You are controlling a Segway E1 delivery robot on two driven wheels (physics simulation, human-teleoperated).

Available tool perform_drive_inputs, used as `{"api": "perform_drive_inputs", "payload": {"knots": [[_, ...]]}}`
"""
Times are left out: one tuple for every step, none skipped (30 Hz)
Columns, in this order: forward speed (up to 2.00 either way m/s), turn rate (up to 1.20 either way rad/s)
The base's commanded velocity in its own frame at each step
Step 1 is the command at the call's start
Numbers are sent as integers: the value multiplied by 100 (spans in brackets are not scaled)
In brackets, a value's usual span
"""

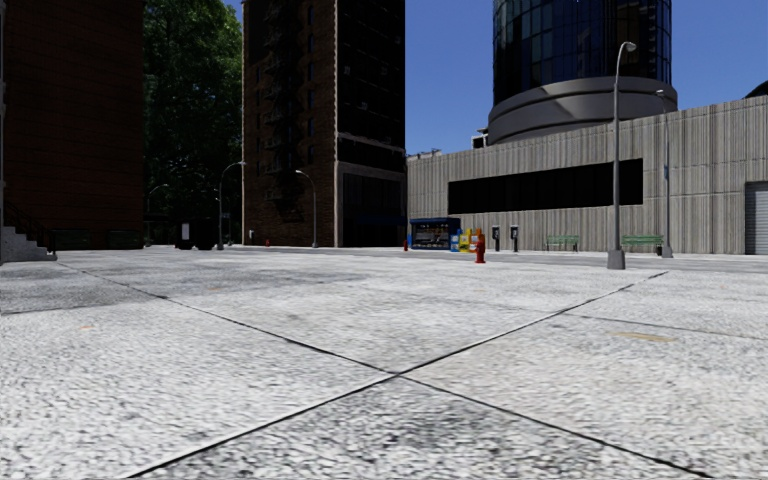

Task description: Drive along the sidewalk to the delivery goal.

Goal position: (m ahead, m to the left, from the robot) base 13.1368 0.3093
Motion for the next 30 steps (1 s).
{"api": "perform_drive_inputs", "payload": {"knots": [[199, 0], [199, 0], [199, 0], [199, 0], [199, 0], [199, 0], [199, 0], [199, 0], [199, 0], [199, 0], [199, 0], [199, 0], [199, 0], [199, 0], [199, 0], [199, 0], [199, 0], [199, 0], [199, 0], [199, 0], [199, 0], [199, 0], [199, 0], [199, 0], [199, 0], [199, 0], [199, 0], [199, 0], [199, 0], [199, 0]]}}
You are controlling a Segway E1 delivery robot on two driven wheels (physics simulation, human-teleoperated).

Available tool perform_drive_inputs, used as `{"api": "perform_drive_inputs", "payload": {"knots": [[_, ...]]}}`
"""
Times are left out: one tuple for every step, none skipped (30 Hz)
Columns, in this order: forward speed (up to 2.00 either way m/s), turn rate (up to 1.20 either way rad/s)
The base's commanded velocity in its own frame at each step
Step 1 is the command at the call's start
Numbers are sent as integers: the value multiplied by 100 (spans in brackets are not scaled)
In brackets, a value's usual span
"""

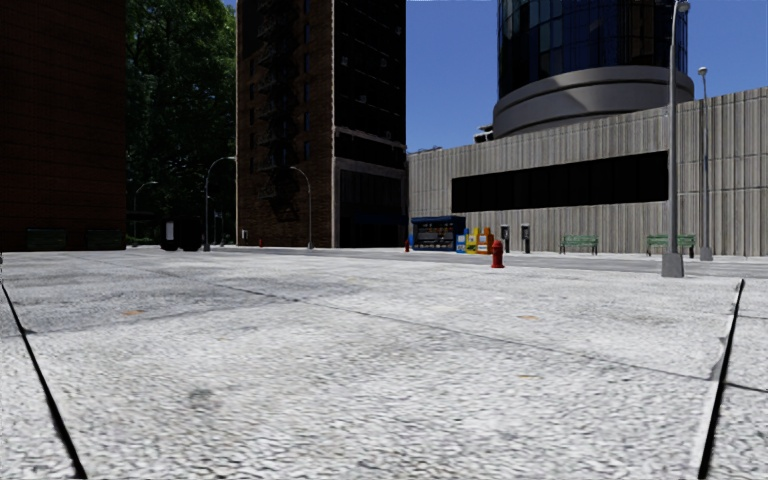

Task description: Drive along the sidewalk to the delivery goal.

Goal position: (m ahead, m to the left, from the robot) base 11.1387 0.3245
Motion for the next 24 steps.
{"api": "perform_drive_inputs", "payload": {"knots": [[199, 0], [199, 0], [199, 0], [199, 0], [199, 0], [199, 0], [199, 0], [199, 0], [199, 0], [199, 0], [199, 0], [199, 0], [199, 0], [199, 0], [199, 0], [199, 0], [199, 0], [199, 0], [199, 0], [199, 0], [199, 0], [199, 0], [199, 0], [199, 0]]}}
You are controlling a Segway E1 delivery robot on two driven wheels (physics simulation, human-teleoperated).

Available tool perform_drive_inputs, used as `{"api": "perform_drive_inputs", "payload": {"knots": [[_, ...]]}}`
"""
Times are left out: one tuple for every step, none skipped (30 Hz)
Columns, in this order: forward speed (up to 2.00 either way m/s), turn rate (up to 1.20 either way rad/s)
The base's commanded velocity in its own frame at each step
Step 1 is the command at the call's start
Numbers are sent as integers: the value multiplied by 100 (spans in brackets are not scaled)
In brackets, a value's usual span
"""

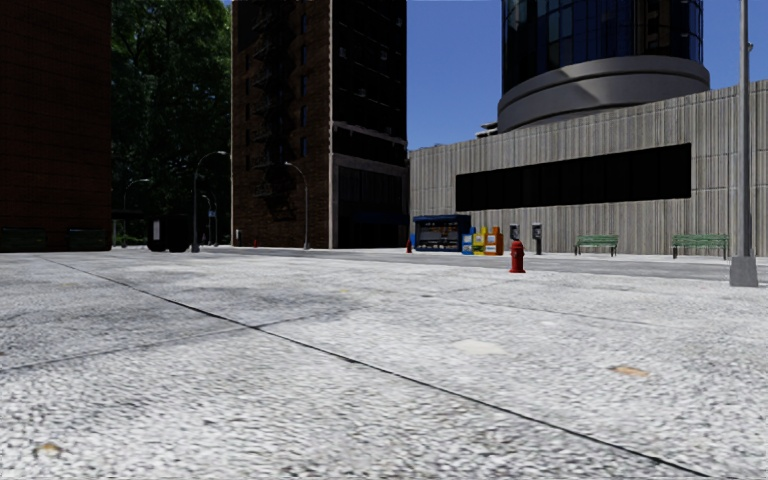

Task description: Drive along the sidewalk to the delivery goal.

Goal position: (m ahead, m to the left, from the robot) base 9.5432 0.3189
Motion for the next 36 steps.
{"api": "perform_drive_inputs", "payload": {"knots": [[199, 0], [199, 0], [199, 0], [199, 0], [199, 0], [199, 0], [199, 0], [199, 0], [199, 0], [199, 0], [199, 0], [199, 0], [199, 0], [199, 0], [199, 0], [199, 0], [199, 0], [199, 0], [199, 0], [199, 0], [199, 0], [199, 0], [199, 0], [199, 0], [199, 0], [199, 0], [199, 0], [199, 0], [199, 0], [199, 0], [199, 0], [199, 0], [199, 0], [199, 0], [199, 0], [199, 0]]}}
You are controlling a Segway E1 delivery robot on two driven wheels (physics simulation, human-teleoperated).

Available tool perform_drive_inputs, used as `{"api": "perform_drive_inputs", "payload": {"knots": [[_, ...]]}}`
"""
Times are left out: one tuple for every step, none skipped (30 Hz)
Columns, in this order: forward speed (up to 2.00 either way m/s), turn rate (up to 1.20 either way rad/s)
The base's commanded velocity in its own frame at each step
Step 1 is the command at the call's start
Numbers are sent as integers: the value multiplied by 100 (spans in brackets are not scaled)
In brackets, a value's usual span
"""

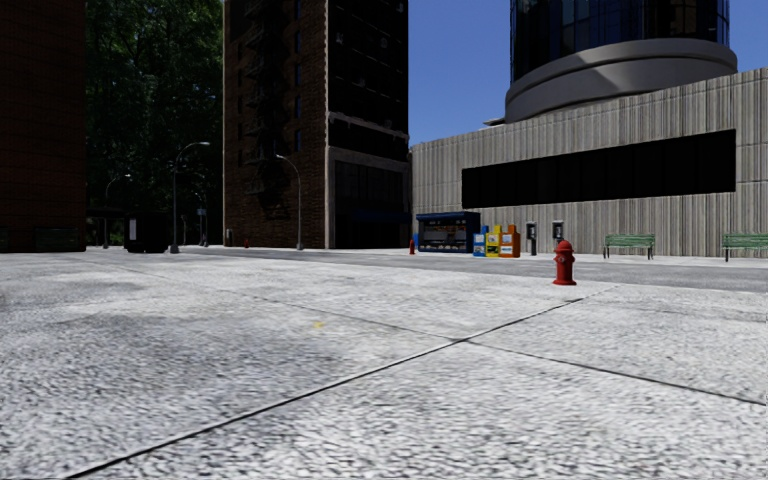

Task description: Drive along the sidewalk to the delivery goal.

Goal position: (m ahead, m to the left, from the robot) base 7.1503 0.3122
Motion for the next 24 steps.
{"api": "perform_drive_inputs", "payload": {"knots": [[199, 0], [199, 0], [199, 0], [199, 0], [199, 0], [199, 0], [199, 0], [199, 0], [199, 0], [199, 0], [199, 0], [199, 0], [199, 0], [199, 0], [199, 0], [199, 0], [199, 0], [199, 0], [199, 0], [199, 0], [199, 0], [199, 0], [199, 0], [199, 0]]}}
